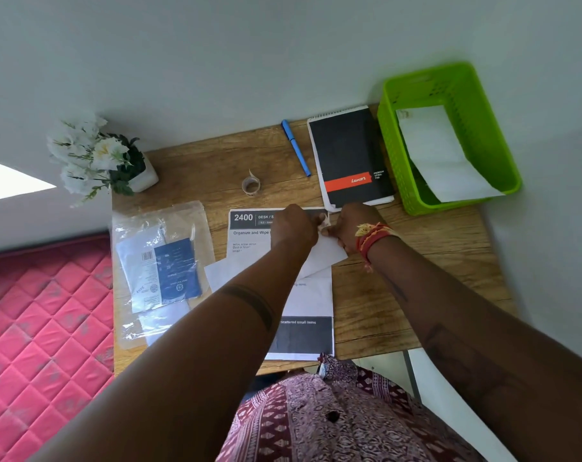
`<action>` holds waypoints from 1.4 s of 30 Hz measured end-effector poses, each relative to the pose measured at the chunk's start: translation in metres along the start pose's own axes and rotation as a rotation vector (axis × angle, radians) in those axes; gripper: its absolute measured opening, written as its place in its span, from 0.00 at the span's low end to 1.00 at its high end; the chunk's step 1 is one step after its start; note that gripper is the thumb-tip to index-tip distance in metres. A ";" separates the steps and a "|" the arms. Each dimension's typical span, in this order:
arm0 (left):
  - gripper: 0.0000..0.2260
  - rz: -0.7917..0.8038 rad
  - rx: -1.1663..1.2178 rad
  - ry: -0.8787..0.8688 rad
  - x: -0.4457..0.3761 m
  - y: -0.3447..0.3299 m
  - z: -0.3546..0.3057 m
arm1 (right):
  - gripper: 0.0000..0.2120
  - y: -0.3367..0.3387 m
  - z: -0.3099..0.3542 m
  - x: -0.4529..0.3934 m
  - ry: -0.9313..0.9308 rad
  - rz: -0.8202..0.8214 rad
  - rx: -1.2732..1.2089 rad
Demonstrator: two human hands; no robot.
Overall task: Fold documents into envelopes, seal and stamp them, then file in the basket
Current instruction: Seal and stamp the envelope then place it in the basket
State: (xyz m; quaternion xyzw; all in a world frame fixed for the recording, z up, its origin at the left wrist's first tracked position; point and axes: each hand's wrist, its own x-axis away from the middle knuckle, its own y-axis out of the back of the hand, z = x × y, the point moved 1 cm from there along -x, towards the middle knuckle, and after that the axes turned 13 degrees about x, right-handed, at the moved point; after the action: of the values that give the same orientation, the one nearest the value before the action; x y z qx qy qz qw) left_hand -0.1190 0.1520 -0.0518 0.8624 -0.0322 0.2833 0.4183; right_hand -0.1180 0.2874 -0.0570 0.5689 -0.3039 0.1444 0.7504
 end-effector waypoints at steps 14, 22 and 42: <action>0.17 0.167 0.048 -0.007 -0.003 0.015 0.003 | 0.22 0.006 0.003 0.003 -0.007 0.111 -0.071; 0.15 0.045 0.071 -0.015 0.003 0.007 0.006 | 0.15 -0.003 -0.001 0.008 0.025 0.013 0.006; 0.16 0.059 0.066 -0.071 0.010 0.013 0.009 | 0.11 -0.006 0.003 0.023 -0.074 -0.057 -0.035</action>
State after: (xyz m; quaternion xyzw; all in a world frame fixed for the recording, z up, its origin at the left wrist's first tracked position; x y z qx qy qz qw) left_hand -0.1100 0.1388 -0.0419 0.8839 -0.0631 0.2656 0.3798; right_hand -0.0974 0.2795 -0.0469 0.5691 -0.3178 0.0964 0.7522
